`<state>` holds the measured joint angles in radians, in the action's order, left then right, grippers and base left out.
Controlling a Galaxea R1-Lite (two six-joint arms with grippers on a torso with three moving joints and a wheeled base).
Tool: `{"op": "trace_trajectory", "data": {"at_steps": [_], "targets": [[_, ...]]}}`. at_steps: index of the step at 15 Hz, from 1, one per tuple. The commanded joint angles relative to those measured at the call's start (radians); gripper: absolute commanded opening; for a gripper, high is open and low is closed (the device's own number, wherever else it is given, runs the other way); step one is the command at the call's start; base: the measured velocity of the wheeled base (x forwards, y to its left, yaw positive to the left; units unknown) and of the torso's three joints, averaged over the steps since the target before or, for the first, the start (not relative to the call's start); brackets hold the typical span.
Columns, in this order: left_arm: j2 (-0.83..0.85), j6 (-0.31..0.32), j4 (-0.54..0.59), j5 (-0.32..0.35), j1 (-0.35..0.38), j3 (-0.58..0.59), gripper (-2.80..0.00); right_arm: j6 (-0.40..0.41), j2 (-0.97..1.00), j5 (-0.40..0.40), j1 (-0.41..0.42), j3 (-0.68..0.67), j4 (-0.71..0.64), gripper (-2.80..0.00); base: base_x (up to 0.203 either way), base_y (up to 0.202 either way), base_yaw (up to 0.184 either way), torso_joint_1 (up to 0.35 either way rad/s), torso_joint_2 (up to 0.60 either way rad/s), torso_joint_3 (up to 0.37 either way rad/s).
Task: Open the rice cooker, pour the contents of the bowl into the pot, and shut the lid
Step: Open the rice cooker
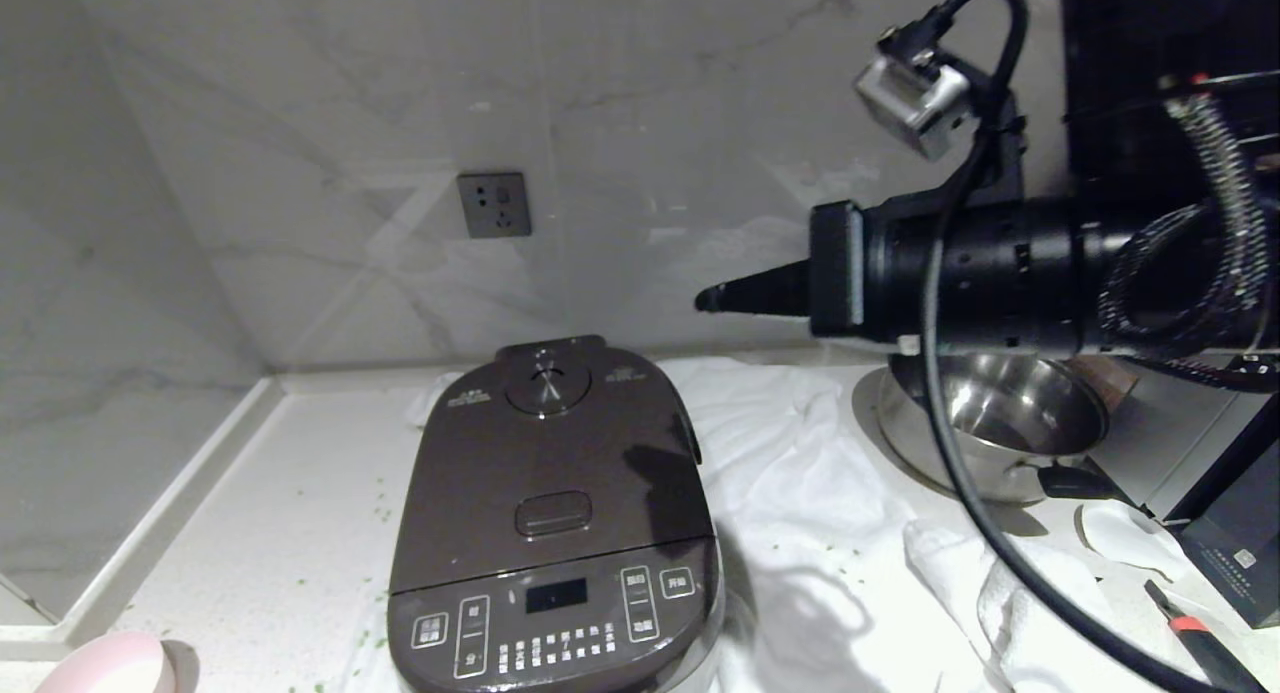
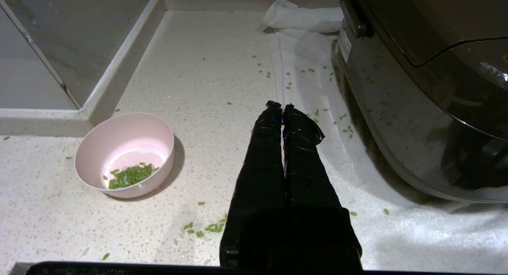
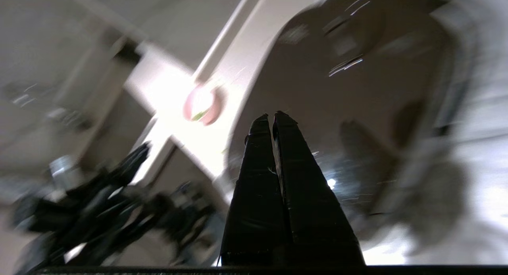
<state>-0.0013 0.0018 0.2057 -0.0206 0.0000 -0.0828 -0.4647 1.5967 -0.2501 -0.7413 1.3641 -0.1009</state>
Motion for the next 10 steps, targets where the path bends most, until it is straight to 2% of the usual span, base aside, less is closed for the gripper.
{"op": "trace_trajectory", "data": {"at_steps": [1, 2, 4, 10], "targets": [[-0.002, -0.002, 0.000, -0.001, 0.002, 0.000, -2.80, -0.066, 0.095, -0.106, -0.045, 0.031, -0.001, -2.80, 0.000, 0.000, 0.000, 0.000, 0.00, 0.000], [-0.002, -0.003, 0.001, -0.001, 0.002, 0.000, -2.80, -0.100, 0.118, -0.171, -0.046, 0.049, -0.001, -2.80, 0.000, 0.000, 0.000, 0.000, 0.00, 0.000], [-0.002, -0.005, 0.001, -0.001, 0.002, 0.000, -2.80, -0.129, 0.170, -0.196, -0.046, 0.084, 0.000, -2.80, 0.000, 0.000, 0.000, 0.000, 0.00, 0.000], [-0.002, -0.005, 0.000, 0.000, 0.002, 0.000, -2.80, -0.131, 0.317, -0.276, -0.052, 0.120, 0.004, -2.80, 0.000, 0.000, 0.000, 0.000, 0.00, 0.000]]}}
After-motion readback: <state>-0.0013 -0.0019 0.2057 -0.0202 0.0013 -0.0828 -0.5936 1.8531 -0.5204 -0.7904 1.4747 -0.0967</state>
